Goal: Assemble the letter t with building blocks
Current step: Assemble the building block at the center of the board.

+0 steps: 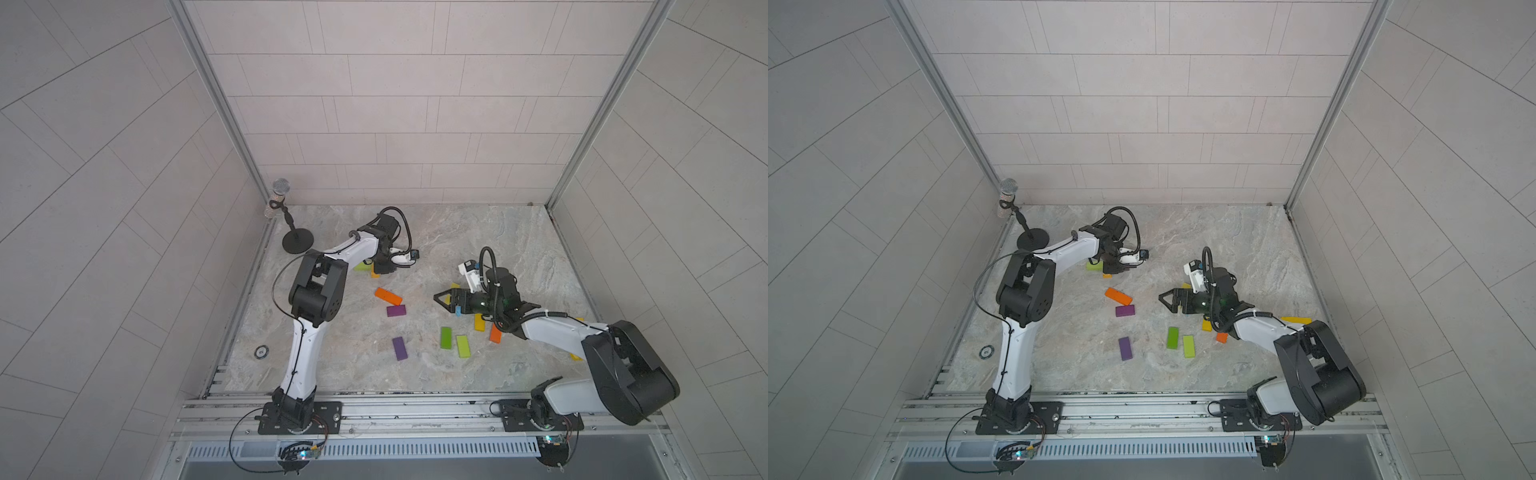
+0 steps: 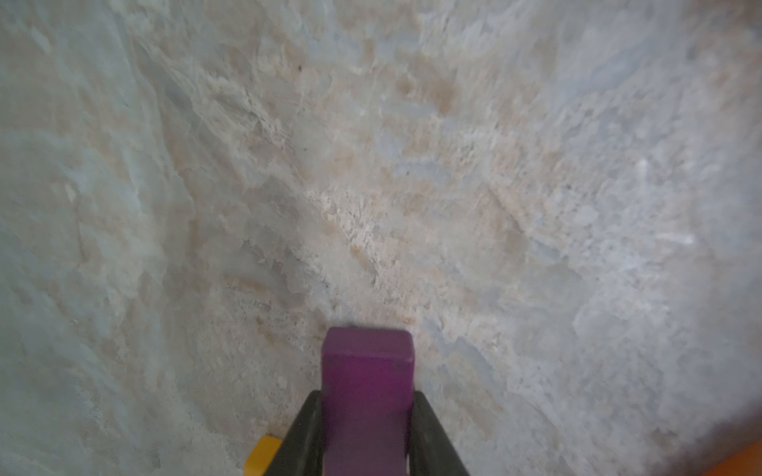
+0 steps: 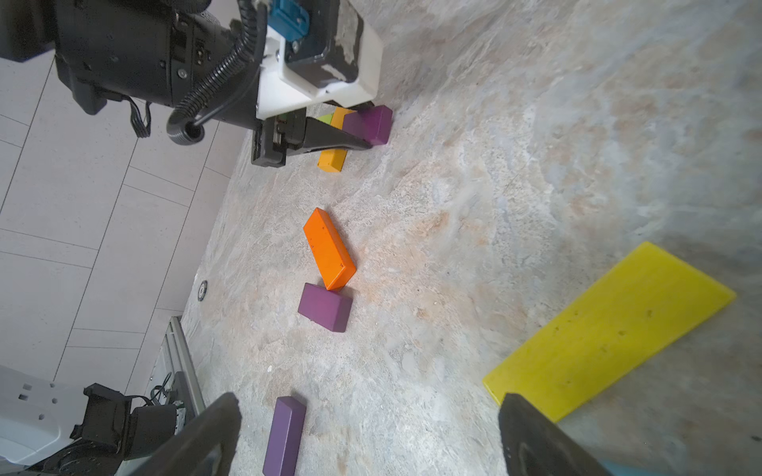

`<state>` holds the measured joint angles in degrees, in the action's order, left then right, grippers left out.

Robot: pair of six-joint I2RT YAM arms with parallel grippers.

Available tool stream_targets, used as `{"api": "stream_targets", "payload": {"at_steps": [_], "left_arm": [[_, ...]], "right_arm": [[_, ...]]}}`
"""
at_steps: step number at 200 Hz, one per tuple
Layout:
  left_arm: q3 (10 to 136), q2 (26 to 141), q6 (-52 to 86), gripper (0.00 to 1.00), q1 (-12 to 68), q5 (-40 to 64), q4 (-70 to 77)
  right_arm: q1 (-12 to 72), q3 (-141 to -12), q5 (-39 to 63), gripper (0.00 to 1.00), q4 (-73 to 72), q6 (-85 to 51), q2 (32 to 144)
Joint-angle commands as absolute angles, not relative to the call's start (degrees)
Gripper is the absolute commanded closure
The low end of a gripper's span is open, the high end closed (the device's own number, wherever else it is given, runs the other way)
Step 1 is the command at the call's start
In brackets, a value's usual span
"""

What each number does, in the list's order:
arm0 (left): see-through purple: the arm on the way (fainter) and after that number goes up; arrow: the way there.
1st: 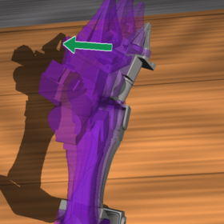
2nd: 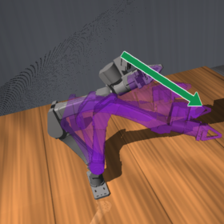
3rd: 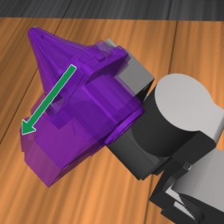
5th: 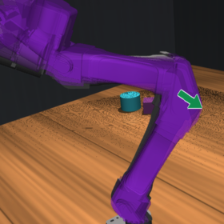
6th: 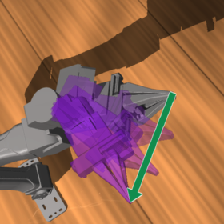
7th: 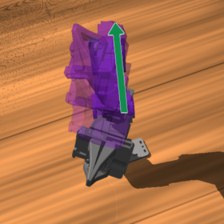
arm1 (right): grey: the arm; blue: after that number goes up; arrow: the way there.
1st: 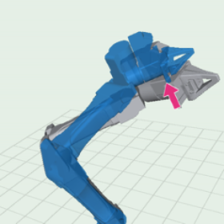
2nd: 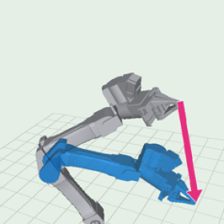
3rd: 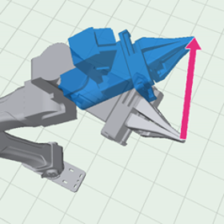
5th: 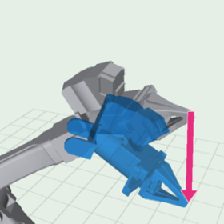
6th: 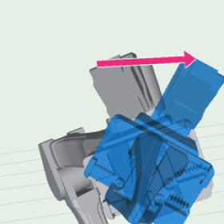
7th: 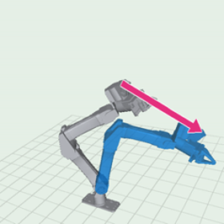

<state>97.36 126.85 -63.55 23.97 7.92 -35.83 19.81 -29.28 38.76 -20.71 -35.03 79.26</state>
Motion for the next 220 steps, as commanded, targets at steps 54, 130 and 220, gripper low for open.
{"api": "stream_targets", "payload": {"at_steps": [54, 130, 220], "left_arm": [[94.83, 126.82, -64.95, 0.62, 23.54, 6.59, -39.90], [95.27, 126.63, -64.68, 0.48, 23.55, 6.89, -39.36], [97.59, 119.49, -61.95, 0.44, 25.02, 6.02, -39.37]], "right_arm": [[19.51, -29.00, 39.68, 0.00, -22.72, -35.77, 80.21], [19.51, -28.85, 39.64, 0.00, -22.92, -35.79, 80.42], [19.51, -28.48, 40.22, 0.00, -24.17, -36.36, 81.23]]}}
